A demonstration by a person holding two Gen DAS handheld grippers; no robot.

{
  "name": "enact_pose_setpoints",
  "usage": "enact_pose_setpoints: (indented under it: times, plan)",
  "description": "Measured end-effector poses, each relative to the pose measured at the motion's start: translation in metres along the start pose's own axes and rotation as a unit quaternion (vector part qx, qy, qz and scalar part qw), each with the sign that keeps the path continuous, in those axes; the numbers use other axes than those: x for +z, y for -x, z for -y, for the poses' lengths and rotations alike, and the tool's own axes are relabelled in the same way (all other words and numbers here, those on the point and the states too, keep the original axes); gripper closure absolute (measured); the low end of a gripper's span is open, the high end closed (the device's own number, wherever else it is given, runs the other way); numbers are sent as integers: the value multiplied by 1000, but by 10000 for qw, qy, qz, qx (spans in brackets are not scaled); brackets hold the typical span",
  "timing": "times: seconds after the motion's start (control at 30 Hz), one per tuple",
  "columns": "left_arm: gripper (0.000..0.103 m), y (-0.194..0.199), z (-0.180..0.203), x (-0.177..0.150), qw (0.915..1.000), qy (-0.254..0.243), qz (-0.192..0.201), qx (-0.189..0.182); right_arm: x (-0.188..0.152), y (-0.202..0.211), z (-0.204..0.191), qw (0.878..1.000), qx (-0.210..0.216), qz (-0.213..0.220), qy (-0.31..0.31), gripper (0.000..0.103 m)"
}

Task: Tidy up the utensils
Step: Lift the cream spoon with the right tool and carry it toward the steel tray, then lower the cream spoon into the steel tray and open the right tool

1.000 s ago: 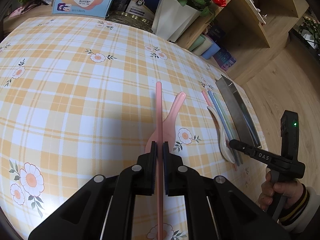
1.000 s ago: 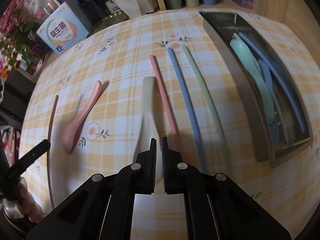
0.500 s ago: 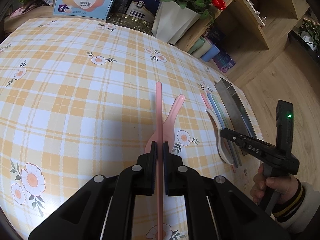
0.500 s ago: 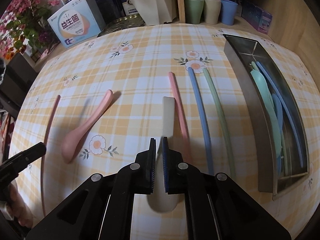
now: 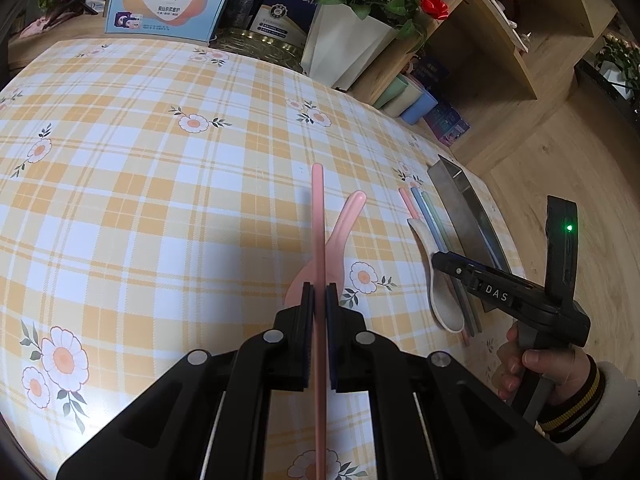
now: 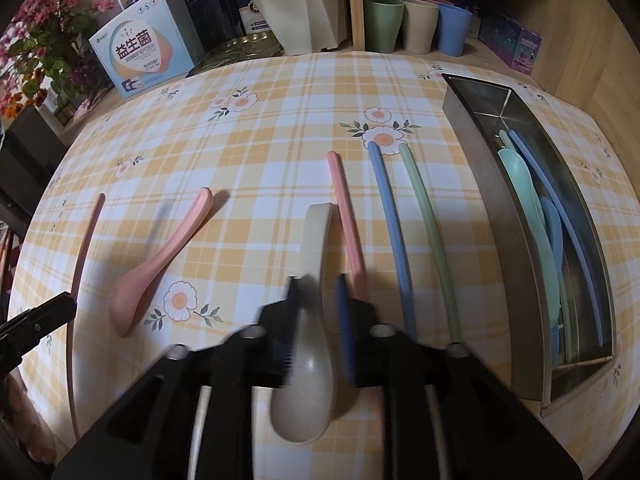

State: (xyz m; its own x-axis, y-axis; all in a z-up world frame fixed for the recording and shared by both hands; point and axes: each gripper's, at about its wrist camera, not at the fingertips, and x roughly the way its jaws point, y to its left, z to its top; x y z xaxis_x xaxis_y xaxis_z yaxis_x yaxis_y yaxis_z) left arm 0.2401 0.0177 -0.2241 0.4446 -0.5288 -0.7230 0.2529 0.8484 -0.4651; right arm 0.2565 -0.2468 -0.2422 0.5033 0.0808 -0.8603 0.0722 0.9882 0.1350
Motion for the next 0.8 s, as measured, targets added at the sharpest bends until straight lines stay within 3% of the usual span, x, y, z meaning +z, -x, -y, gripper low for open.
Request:
enact_pose_setpoints:
  times: [0.4,0.47,0.57,0.8]
  plan:
    - [97,-2,-1,0,10000,-6,-40,50,-1,-12,-9,9997,-79,-74,203,78]
    - [97,-2,0,0,10000,0,-46,64,-2,-13,-9,9998,-46,-82,175,88]
    - [97,-2,0,0,10000,-2,-47,71,-3,-12,-6,9999,-24,-77,118,88]
    - [97,-2,4,1,9999,-42,-31,93,-5,4,2,9993,331,132,-140,88]
